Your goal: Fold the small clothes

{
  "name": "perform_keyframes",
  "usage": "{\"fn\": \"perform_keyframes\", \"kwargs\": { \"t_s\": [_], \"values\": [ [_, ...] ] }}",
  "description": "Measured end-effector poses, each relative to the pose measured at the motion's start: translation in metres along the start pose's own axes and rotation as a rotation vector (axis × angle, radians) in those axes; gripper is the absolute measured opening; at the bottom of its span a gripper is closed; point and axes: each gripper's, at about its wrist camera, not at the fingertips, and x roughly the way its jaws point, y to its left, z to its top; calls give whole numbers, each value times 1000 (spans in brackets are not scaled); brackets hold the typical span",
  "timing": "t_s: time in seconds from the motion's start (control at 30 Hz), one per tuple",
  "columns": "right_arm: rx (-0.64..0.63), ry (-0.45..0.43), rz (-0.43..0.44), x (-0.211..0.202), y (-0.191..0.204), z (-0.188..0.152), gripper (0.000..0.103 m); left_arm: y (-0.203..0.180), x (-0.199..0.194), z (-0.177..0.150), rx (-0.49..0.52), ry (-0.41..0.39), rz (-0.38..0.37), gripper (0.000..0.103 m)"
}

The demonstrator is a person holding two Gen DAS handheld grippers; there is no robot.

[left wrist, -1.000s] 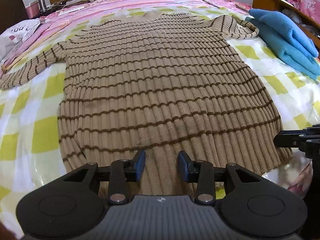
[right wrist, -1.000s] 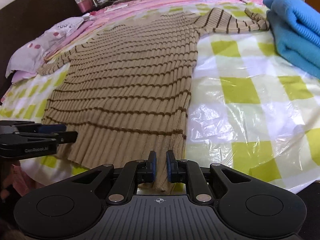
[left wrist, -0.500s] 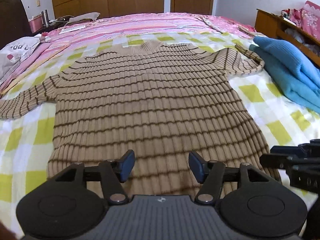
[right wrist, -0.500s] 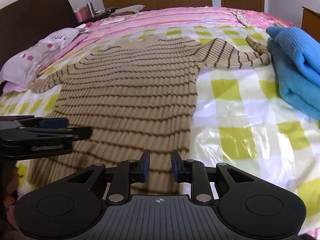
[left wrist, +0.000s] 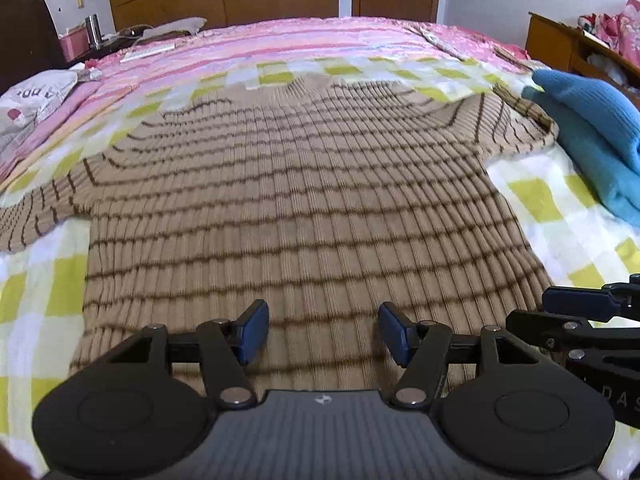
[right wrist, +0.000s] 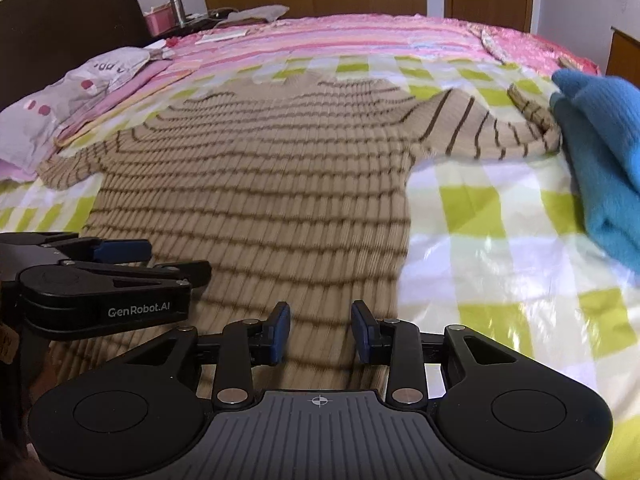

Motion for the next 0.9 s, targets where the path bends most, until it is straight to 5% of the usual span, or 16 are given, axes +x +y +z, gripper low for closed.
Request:
{"fn": "perform_keyframes", "kwargs": {
  "t_s": [0.4,0.9],
  "values": [
    [-6,-65,-101,8,-29,57,37,3,19,42,-60,-56,-4,72],
    [84,-112,-334,70,-147,160,37,-24,74,86,-77,-58,-87,72]
  ]
}}
